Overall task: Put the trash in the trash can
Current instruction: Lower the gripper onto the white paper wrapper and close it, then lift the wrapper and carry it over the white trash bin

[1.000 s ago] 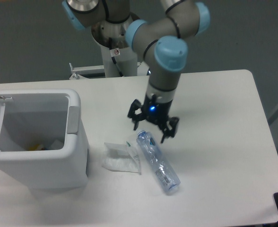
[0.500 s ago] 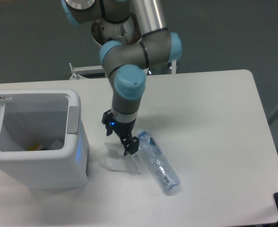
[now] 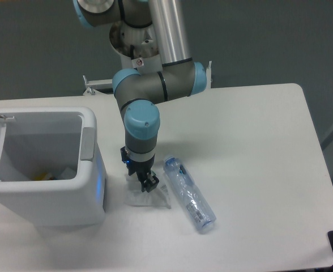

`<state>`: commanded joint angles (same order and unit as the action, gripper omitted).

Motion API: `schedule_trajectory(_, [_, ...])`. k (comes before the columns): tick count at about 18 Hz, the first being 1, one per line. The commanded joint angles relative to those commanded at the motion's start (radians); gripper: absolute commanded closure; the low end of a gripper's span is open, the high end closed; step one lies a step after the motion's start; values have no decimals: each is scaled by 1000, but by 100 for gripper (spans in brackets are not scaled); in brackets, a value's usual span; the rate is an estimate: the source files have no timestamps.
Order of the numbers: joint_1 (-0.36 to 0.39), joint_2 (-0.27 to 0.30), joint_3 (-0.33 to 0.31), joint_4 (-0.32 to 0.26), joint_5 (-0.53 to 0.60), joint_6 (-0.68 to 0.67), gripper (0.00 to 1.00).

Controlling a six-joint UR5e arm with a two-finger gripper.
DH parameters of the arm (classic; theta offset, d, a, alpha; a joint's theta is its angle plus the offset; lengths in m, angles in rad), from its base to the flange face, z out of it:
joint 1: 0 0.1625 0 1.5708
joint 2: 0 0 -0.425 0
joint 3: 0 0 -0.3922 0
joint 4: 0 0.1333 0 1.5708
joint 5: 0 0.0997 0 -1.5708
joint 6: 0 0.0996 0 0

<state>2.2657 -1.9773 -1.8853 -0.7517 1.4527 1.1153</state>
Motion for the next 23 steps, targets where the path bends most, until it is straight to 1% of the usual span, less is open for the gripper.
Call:
schedule_trajectory(1, [0, 2, 5, 0, -2, -6, 100])
schedule_trajectory(6, [3, 23, 60, -2, -8, -143, 100])
schedule_trajectory(9, [17, 37, 93, -2, -21, -173, 100])
schedule_trajectory(11, [41, 61, 133, -2, -76, -219, 100])
schedule_trajectory(13, [86, 112, 176, -2, -135, -297, 100])
schedule_trajectory(14, [109, 129, 207, -3, -182, -348, 100])
schedule_trajectory(15, [124, 132, 233, -3, -249, -418, 100])
schedule_trajectory(16, [155, 137, 264, -2, -344, -555, 100])
schedule_trajectory(17, [170, 162, 285, -2, -394, -650, 100])
schedule_trajectory(18, [172, 191, 305, -2, -423, -743, 100])
schedule_trajectory(19, [169, 212, 317, -3, -428, -826, 100])
schedule_trajectory(20, [161, 241, 318, -3, -425, -903, 100])
schedule_trajectory(22, [155, 302, 319, -3, -428, -1020, 100])
schedule_trajectory(23, [137, 328, 318, -5, -430, -1052, 100])
